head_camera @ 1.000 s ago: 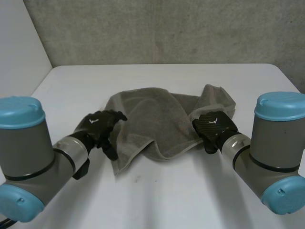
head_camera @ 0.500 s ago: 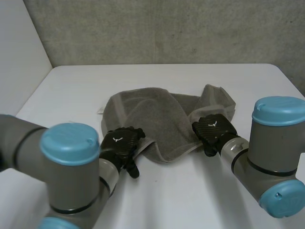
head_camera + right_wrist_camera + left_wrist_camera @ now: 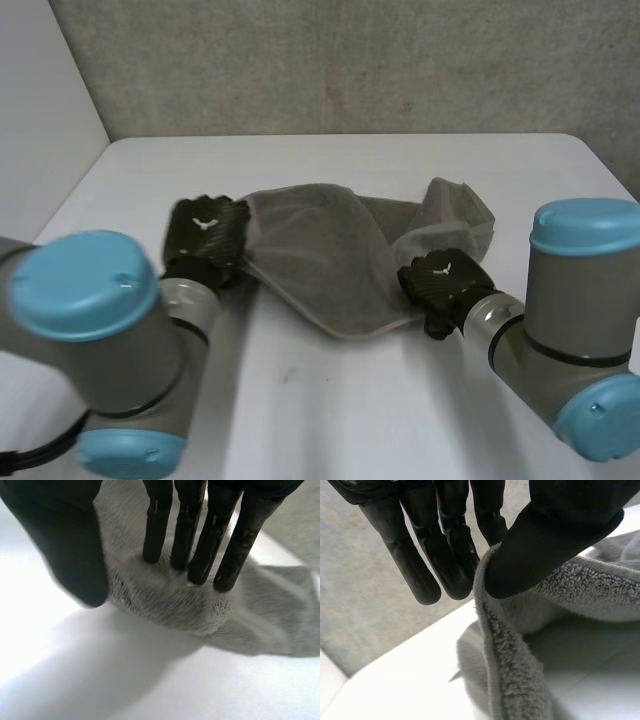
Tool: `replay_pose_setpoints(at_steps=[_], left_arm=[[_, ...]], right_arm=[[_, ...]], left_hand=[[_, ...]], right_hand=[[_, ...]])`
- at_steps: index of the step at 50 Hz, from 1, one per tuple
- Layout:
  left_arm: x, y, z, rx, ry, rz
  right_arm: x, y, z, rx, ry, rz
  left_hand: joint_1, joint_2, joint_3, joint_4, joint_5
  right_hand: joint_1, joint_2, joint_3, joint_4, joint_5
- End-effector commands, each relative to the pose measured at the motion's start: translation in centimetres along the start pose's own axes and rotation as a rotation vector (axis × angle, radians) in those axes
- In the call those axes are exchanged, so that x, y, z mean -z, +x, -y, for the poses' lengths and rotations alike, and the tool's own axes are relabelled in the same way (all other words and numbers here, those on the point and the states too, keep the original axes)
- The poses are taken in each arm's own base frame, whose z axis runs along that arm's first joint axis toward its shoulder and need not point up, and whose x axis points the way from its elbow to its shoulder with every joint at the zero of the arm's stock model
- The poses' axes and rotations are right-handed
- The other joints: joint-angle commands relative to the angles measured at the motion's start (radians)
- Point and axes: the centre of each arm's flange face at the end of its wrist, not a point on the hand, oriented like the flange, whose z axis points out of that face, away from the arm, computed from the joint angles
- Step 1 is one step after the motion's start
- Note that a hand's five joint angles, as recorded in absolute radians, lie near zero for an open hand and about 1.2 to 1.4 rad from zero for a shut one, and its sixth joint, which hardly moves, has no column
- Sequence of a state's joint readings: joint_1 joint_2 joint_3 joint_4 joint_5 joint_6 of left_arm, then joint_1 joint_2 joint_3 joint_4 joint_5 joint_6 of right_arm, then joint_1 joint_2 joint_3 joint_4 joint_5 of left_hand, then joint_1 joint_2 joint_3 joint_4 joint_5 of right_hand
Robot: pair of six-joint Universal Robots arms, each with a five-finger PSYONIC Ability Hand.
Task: Fold the towel.
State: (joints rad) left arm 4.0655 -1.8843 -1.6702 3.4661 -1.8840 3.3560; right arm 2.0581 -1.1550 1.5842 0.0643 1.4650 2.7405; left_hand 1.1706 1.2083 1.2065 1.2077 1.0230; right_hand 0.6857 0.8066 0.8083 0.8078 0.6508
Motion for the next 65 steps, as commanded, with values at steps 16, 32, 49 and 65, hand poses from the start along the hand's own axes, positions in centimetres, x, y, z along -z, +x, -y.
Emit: replay_pose_setpoints(at_steps=[16,32,49,65], left_arm=[[5.4,-5.0,0.4,-0.104,0.026,-0.026],[5.6,-5.4,-0.6,-0.105,-0.010,-0.017],[5.8,-5.2,-1.4,-0.108,-0.035,-0.025],[5.4,-5.5,-0.9,-0.105,-0.020,-0.012]], right_arm=[[1.0,7.0,5.3,0.138,0.091,-0.008],[-4.9,5.6,3.5,0.490,0.306,0.088],[-13.2,4.4,1.2,0.445,0.175,0.147],[-11.3,6.1,5.3,0.367,0.215,0.045]], left_hand=[[0.226,0.188,0.190,0.189,0.199],[0.226,0.188,0.190,0.189,0.199],[0.226,0.188,0.190,0.189,0.199],[0.226,0.188,0.190,0.189,0.199]], right_hand=[[-0.166,-0.287,-0.289,-0.288,-0.306],[-0.113,-0.234,-0.236,-0.236,-0.253],[-0.113,-0.234,-0.236,-0.235,-0.253],[0.711,0.590,0.588,0.589,0.571]])
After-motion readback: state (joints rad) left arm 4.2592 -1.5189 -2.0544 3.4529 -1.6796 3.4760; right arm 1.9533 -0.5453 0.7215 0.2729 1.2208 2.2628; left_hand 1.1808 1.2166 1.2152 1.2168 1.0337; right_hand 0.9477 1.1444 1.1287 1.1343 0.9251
